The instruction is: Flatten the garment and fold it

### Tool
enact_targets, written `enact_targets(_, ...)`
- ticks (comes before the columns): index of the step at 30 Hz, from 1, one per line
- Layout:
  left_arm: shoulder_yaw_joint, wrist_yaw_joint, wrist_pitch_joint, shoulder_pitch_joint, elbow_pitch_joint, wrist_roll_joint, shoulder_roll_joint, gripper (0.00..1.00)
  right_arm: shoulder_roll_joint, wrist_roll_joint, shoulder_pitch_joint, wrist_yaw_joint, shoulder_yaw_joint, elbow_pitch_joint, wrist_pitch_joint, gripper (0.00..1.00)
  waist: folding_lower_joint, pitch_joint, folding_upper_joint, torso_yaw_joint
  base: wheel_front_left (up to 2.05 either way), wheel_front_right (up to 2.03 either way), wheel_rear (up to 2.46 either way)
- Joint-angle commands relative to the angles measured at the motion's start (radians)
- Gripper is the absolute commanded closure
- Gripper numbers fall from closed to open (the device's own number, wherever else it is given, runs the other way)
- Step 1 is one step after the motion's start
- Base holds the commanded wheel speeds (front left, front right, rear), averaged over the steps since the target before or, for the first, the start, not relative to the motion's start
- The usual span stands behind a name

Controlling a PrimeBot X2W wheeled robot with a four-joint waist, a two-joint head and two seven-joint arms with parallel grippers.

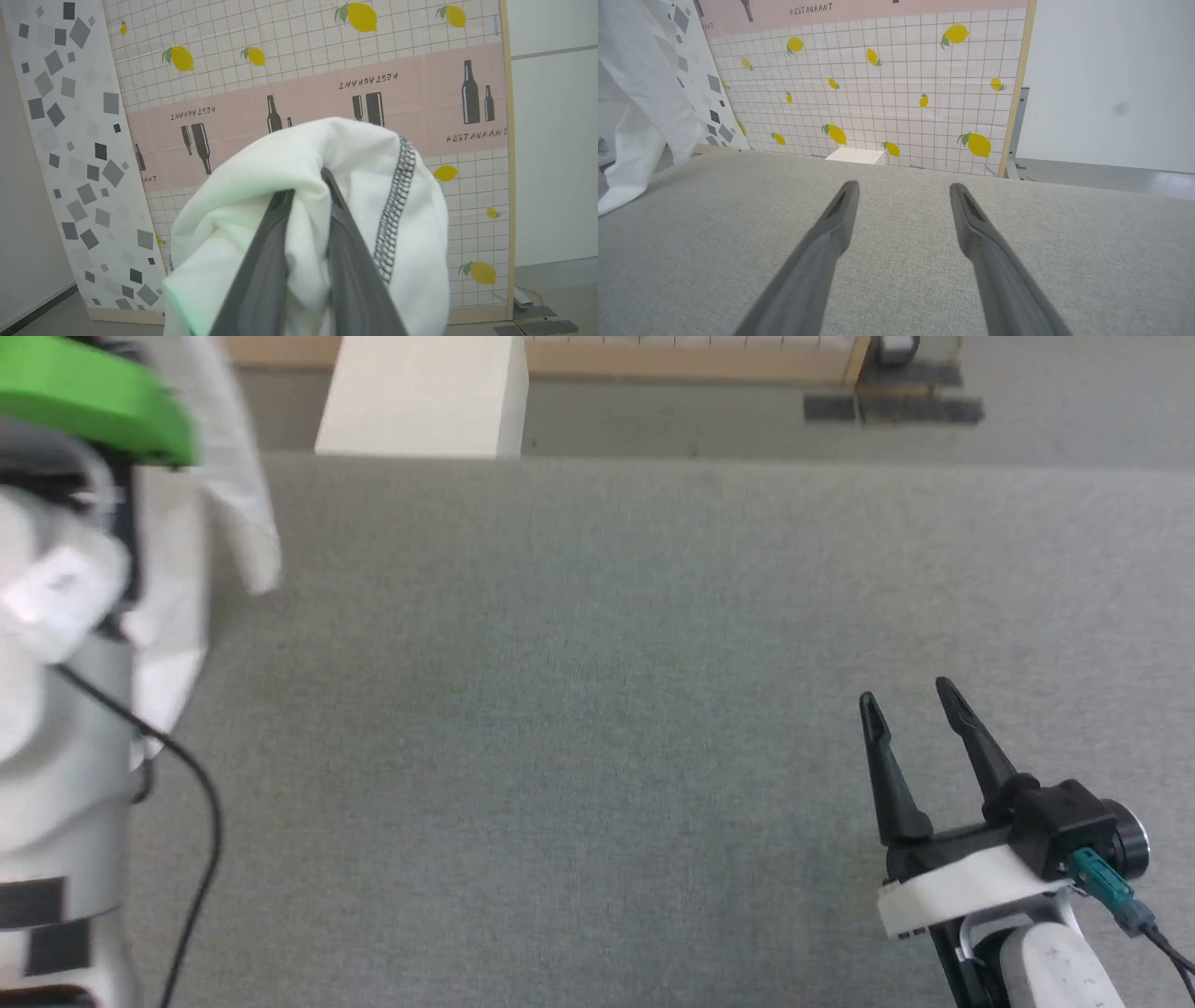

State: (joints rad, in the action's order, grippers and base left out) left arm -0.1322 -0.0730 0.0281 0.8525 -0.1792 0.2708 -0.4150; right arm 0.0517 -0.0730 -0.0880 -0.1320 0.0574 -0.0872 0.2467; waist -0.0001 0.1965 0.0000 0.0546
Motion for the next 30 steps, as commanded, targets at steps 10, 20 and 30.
enact_targets(10,-0.173,0.075,0.014,0.055,-0.052,0.058,0.230,1.00,-0.001,-0.017,0.045,0.001,-0.013,0.033,-0.027,0.00,0.0001,-0.177,0.0000,-0.207,0.00,0.00,0.00)
enact_targets(20,-0.314,0.097,-0.081,-0.090,-0.267,0.156,0.348,1.00,-0.001,-0.025,0.054,0.001,-0.007,0.042,-0.044,0.00,0.0001,-0.149,0.0000,-0.370,0.00,0.00,0.00)
enact_targets(30,-0.455,0.114,-0.398,-0.274,-0.573,0.276,0.364,0.87,-0.001,-0.028,0.053,0.001,0.004,0.037,-0.047,0.00,0.0001,-0.133,0.0000,-0.432,0.00,0.00,0.00)
